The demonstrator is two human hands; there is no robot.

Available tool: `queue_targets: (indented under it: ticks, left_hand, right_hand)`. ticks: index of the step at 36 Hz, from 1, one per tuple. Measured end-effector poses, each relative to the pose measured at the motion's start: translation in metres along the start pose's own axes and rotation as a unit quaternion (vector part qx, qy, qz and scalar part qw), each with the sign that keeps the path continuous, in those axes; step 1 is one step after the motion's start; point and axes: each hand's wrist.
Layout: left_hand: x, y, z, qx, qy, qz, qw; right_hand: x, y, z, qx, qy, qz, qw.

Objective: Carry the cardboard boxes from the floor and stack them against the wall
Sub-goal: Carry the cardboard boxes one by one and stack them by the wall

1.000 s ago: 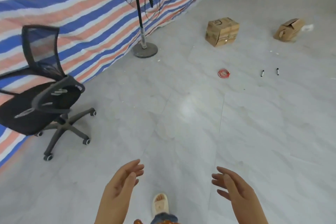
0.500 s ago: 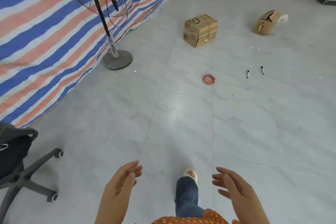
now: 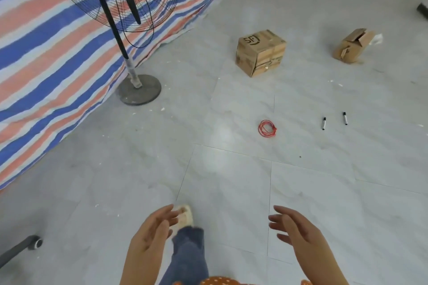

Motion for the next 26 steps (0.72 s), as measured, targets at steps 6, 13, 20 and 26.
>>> queue_targets:
  ticks: [6, 13, 20, 26]
  left_hand:
    - [-0.029, -0.125, -0.026, 0.028, -0.006, 0.0, 1.0]
    - [-0.1, -0.292, -0.037, 0.059, -0.049, -0.042, 0.996]
    - [-0.13, -0.405, -0.067, 0.11, -0.063, -0.025, 0.992]
    - [-0.144, -0.491, -0.103, 0.12, -0.077, 0.003, 0.99]
  right_hand:
    - [0.052, -0.103, -0.023, -0.036, -0.038, 0.004, 0.999]
    - [0.138, -0.219, -0.07, -0.07, -0.099, 0.015, 0.993]
    - [0.192, -0.307, -0.092, -0.084, -0.11, -0.013, 0.99]
    - [0.221, -0.392, -0.085, -0.104, -0.11, -0.053, 0.987]
Point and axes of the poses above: each hand's wrist, its own y-axis away from the middle knuckle, its own z-axis out of the back of the hand, x = y × z, and after that the axes turned 3 degrees about -z, right-handed
